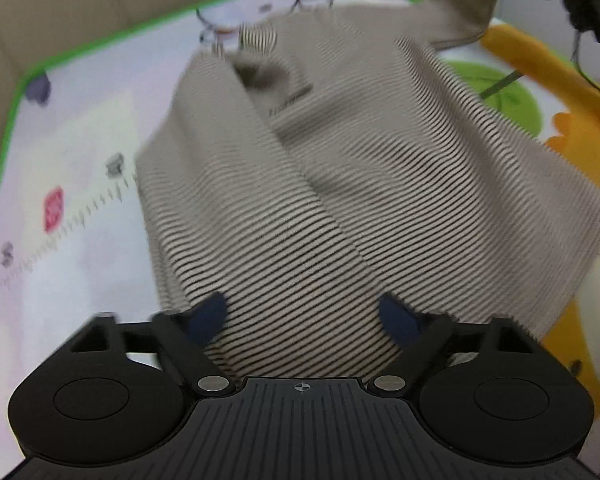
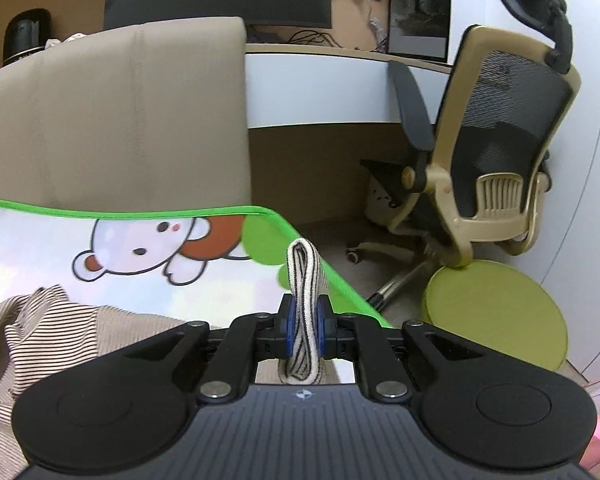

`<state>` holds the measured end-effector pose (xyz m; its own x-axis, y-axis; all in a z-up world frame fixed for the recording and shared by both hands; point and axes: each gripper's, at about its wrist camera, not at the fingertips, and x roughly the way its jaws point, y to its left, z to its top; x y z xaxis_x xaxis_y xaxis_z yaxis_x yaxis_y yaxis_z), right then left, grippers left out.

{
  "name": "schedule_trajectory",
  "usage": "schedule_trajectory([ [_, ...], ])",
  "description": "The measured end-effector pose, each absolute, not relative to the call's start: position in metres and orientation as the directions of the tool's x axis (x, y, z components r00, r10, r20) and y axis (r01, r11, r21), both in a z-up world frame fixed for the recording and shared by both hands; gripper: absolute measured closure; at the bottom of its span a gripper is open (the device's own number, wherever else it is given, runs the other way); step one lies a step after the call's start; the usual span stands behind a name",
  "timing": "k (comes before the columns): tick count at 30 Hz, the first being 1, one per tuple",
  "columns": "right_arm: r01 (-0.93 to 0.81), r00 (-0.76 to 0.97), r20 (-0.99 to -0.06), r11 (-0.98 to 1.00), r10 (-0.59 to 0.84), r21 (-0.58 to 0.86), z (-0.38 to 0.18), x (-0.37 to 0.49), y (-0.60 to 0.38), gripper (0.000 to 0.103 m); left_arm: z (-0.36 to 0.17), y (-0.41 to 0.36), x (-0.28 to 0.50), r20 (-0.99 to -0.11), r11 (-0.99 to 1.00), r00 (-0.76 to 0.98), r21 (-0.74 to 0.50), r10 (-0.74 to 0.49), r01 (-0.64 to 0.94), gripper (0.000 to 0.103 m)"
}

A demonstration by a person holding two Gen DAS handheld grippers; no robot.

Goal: Fold clothes

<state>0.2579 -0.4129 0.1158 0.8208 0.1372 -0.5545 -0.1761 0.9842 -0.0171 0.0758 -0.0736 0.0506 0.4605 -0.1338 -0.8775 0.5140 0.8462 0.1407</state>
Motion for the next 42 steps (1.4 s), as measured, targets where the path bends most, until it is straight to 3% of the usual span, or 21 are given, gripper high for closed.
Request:
schedule_trajectory([
  [1,-0.186,0.824,-0.549,0.982,0.142,-0.024,0.118,0.256,-0.411,0.093,0.045,-0.072,0.080,-0.879,0.853,0.457,0.132,-0.135,0.506,0.075],
  [2,-0.192,0.828,-0.542,0.981,0.145,-0.031,0.121,0.254,-0.409,0.093,0.049,-0.067,0.085,-0.873,0.863,0.467,0.121,-0.143,0.490,0.094],
  [6,-0.182,0.844,-0.518,0.983,0.137,-0.038,0.129,0.252,-0.408,0.093,0.078,-0.032,0.107,-0.809,0.924,0.557,0.046,-0.188,0.378,0.102],
  [10,-0.186,0.843,-0.521,0.981,0.133,-0.049,0.127,0.252,-0.399,0.093,0.109,0.038,0.144,-0.675,0.997,0.736,0.010,-0.047,0.073,0.103],
  [13,-0.245,0.831,-0.531,0.966,0.168,-0.077,0.123,0.245,-0.380,0.092,0.117,0.087,0.165,-0.653,0.992,0.757,-0.080,0.023,-0.099,0.102],
  [16,-0.400,0.785,-0.558,0.908,0.268,-0.127,0.116,0.224,-0.345,0.089,0.119,0.098,0.156,-0.665,0.980,0.743,-0.186,-0.070,-0.074,0.097],
  [18,-0.495,0.726,-0.590,0.864,0.353,-0.092,0.117,0.205,-0.323,0.087,0.116,0.087,0.143,-0.669,0.981,0.730,-0.191,-0.136,0.007,0.082],
  [20,-0.583,0.657,-0.617,0.811,0.432,-0.053,0.117,0.185,-0.301,0.078,0.108,0.068,0.127,-0.693,0.979,0.695,-0.184,-0.192,0.087,0.057],
  [22,-0.663,0.580,-0.640,0.749,0.504,-0.011,0.118,0.165,-0.279,0.053,0.097,0.057,0.119,-0.720,0.982,0.667,-0.152,-0.190,0.116,0.053],
  [25,-0.727,0.319,-0.704,0.641,0.634,0.248,0.105,0.147,-0.247,0.053,0.092,0.055,0.106,-0.722,0.986,0.672,-0.107,-0.166,0.128,0.042],
  [29,-0.685,0.132,-0.759,0.612,0.637,0.394,0.065,0.146,-0.204,0.053,0.102,0.064,0.094,-0.681,0.979,0.706,-0.087,-0.195,0.186,0.024],
  [30,-0.682,0.110,-0.770,0.612,0.628,0.401,0.058,0.147,-0.195,0.070,0.104,0.065,0.092,-0.672,0.974,0.708,-0.098,-0.215,0.203,0.022],
  [31,-0.678,0.088,-0.781,0.611,0.619,0.408,0.051,0.148,-0.186,0.100,0.106,0.066,0.090,-0.664,0.970,0.710,-0.109,-0.235,0.219,0.020],
  [35,-0.725,0.127,-0.691,0.542,0.712,0.425,0.106,0.179,-0.145,0.099,0.116,0.073,0.076,-0.642,0.950,0.707,-0.126,-0.297,0.285,0.011],
  [38,-0.836,0.218,-0.613,0.469,0.760,0.284,0.164,0.195,-0.093,0.099,0.128,0.082,0.063,-0.605,0.929,0.718,-0.111,-0.344,0.352,0.008],
  [42,-0.928,0.204,-0.640,0.355,0.741,0.115,0.163,0.185,-0.040,0.099,0.142,0.089,0.051,-0.517,0.875,0.714,-0.173,-0.472,0.452,0.006],
])
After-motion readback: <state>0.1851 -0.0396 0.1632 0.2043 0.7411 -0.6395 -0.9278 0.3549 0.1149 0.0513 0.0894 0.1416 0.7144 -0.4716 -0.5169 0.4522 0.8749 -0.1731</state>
